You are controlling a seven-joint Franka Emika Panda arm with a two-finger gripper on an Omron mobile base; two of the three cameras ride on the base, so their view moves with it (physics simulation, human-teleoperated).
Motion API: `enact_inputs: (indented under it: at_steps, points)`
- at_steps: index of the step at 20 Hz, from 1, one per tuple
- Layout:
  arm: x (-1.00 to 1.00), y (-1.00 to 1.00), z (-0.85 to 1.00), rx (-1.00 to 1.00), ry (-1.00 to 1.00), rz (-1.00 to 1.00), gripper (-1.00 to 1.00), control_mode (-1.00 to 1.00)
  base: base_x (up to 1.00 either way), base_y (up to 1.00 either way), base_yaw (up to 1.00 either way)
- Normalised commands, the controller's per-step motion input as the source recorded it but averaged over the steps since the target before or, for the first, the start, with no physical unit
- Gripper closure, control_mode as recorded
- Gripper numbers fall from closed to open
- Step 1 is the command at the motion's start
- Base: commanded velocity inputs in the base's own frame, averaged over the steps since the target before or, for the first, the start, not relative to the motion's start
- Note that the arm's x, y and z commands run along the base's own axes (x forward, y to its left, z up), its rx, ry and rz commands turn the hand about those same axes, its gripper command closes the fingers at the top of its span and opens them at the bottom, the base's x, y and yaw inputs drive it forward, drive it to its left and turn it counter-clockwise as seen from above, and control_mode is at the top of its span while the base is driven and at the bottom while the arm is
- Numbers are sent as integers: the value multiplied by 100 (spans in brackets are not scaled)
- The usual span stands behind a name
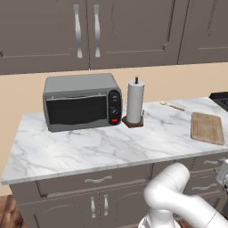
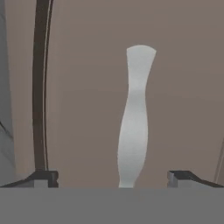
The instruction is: Open the drawer on the right and place the cutting tools on the cutting board.
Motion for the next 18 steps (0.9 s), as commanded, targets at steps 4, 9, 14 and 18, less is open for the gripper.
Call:
enact_inputs:
  at_steps: [4, 9, 14, 18]
  points:
    - [25, -3, -22, 0, 0, 0, -100, -100, 0, 0, 0]
    - [30, 0, -24, 0, 0, 0, -100, -100, 0, 0, 0]
    - [29, -12, -31, 0, 0, 0, -100, -100, 0, 0, 0]
    - [25, -20, -38, 0, 0, 0, -100, -100, 0, 0, 0]
